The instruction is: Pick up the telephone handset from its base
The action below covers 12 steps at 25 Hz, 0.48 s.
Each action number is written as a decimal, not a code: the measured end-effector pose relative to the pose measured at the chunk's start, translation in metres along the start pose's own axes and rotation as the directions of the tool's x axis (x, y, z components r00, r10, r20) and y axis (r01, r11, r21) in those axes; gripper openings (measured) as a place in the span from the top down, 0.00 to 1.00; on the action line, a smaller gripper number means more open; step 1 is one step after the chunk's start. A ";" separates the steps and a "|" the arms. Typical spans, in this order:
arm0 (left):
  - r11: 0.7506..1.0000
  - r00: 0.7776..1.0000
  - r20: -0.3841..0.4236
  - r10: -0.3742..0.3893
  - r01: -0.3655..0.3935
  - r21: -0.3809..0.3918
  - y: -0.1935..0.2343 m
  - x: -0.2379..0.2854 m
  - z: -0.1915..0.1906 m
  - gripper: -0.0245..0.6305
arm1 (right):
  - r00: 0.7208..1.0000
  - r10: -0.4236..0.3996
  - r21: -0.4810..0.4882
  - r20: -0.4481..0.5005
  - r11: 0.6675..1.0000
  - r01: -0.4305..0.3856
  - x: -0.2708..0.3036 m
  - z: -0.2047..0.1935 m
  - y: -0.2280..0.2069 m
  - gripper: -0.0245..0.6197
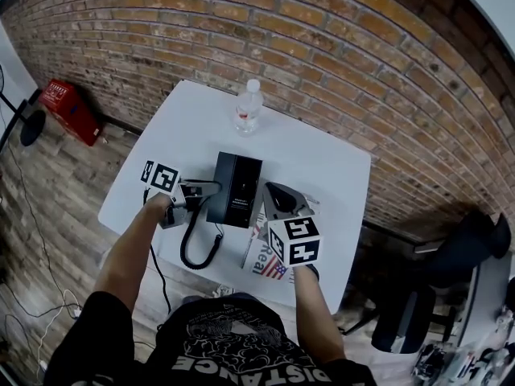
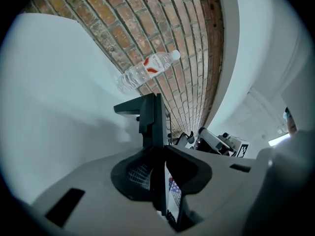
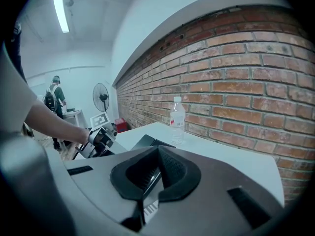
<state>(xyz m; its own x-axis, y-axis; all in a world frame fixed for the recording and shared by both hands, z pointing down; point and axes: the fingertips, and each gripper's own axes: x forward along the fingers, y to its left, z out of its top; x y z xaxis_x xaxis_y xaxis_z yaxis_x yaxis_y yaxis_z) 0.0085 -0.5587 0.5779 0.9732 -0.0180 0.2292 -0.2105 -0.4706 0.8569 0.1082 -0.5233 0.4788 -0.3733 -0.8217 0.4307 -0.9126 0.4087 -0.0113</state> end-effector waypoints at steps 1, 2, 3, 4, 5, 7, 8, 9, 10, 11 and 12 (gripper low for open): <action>1.000 1.000 0.005 0.001 -0.001 0.001 0.000 -0.001 0.000 0.84 | 1.000 -0.001 0.001 0.001 1.000 0.001 0.000 0.000 0.001 0.96; 1.000 1.000 0.013 -0.005 0.005 -0.006 -0.002 -0.002 0.001 0.84 | 1.000 -0.003 0.002 0.002 1.000 0.003 -0.001 0.001 0.002 0.96; 1.000 1.000 0.022 -0.011 0.011 -0.016 -0.004 -0.003 0.000 0.85 | 1.000 -0.005 0.002 0.002 1.000 0.005 -0.001 0.001 0.003 0.96; 1.000 1.000 0.028 -0.012 0.012 -0.019 -0.006 -0.003 0.000 0.85 | 1.000 -0.006 0.002 0.003 1.000 0.006 -0.002 0.002 0.004 0.96; 1.000 0.999 0.035 -0.010 0.011 -0.017 -0.007 -0.003 0.000 0.85 | 1.000 -0.008 0.001 0.004 1.000 0.008 -0.004 0.003 0.006 0.96; 1.000 0.998 0.058 -0.009 0.009 -0.010 -0.012 -0.006 0.002 0.85 | 1.000 -0.012 -0.002 0.010 1.000 0.012 -0.007 0.005 0.009 0.96; 1.000 0.997 0.077 -0.008 0.009 -0.008 -0.014 -0.008 0.004 0.85 | 1.000 -0.014 -0.004 0.014 1.000 0.014 -0.009 0.007 0.012 0.96; 1.000 0.995 0.097 -0.006 0.007 -0.006 -0.016 -0.012 0.006 0.85 | 1.000 -0.016 -0.005 0.019 1.000 0.016 -0.011 0.009 0.016 0.96; 1.000 0.993 0.114 -0.002 0.002 -0.005 -0.019 -0.017 0.007 0.85 | 1.000 -0.019 -0.007 0.022 1.000 0.019 -0.013 0.010 0.019 0.96; 1.000 0.992 0.126 0.004 -0.004 -0.002 -0.021 -0.021 0.007 0.85 | 0.999 -0.021 -0.008 0.024 1.000 0.021 -0.016 0.011 0.023 0.96; 1.000 0.991 0.134 0.010 -0.010 0.002 -0.024 -0.026 0.006 0.85 | 0.999 -0.024 -0.010 0.027 1.000 0.024 -0.019 0.013 0.027 0.96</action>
<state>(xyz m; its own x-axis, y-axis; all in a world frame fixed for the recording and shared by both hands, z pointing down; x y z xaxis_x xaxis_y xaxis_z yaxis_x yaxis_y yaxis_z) -0.0111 -0.5522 0.5486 0.9747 -0.1405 0.1736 -0.2201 -0.4721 0.8536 0.0885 -0.5012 0.4586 -0.3555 -0.8416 0.4065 -0.9197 0.3924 0.0082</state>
